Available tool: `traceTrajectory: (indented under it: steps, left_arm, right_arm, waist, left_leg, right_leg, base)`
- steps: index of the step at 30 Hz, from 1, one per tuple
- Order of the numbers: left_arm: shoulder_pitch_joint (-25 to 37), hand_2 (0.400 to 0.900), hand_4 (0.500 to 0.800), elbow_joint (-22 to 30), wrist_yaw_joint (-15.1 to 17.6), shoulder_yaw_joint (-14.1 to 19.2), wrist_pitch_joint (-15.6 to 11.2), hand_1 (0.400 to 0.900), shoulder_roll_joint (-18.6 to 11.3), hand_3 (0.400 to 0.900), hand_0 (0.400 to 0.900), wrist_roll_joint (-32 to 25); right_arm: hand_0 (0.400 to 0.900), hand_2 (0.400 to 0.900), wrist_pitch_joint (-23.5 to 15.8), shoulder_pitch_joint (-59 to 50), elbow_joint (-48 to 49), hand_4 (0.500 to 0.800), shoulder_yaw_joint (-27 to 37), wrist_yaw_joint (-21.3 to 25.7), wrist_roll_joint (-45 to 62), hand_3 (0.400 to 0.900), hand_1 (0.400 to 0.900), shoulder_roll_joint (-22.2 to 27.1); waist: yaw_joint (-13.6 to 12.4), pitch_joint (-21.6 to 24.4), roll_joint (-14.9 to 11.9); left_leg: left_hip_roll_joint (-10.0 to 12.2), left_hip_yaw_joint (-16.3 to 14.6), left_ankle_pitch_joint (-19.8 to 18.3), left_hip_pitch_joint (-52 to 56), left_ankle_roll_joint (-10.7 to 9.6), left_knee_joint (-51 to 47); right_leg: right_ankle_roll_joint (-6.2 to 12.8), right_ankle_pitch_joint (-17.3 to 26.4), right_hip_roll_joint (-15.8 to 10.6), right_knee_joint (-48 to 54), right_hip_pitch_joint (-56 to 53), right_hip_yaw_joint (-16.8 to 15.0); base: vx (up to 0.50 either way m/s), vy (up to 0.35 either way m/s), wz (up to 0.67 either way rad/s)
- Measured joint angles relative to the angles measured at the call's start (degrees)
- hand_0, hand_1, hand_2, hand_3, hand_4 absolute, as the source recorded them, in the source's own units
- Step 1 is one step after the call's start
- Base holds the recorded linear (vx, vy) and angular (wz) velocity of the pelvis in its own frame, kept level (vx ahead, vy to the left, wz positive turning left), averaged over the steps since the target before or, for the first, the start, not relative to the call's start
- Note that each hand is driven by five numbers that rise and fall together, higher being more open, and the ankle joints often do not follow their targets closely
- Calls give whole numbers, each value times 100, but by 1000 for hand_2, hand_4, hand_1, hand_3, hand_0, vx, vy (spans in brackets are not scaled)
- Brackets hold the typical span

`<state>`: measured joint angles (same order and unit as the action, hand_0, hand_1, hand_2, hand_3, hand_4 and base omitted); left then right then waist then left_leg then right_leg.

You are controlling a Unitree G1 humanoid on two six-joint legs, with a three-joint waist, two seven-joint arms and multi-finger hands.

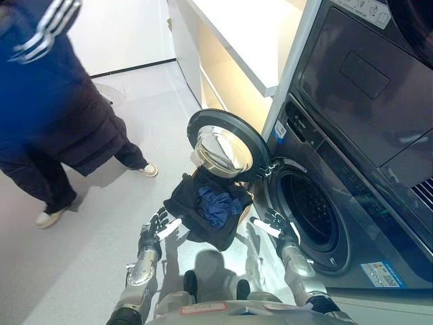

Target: Put the clothes in the basket into the washing machine.

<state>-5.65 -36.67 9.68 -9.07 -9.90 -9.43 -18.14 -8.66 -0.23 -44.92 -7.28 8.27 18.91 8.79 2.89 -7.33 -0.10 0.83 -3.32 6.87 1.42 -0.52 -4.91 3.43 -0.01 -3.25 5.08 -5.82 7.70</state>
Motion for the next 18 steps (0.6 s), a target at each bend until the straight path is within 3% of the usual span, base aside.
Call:
traceTrajectory:
  steps: [18]
  left_arm:
    - [-5, 900, 800, -1, -6, 0, -1, 900, 2, 900, 900, -44]
  right_arm:
    - [900, 900, 0, 1, 0, 800, 3, 24, 1, 900, 900, 5]
  waist:
    - [38, 43, 39]
  left_leg:
    - [-2, 41, -1, -63, -1, 0]
  right_leg:
    - [2, -4, 2, 0, 50, 30]
  base:
    - [1, -1, 0]
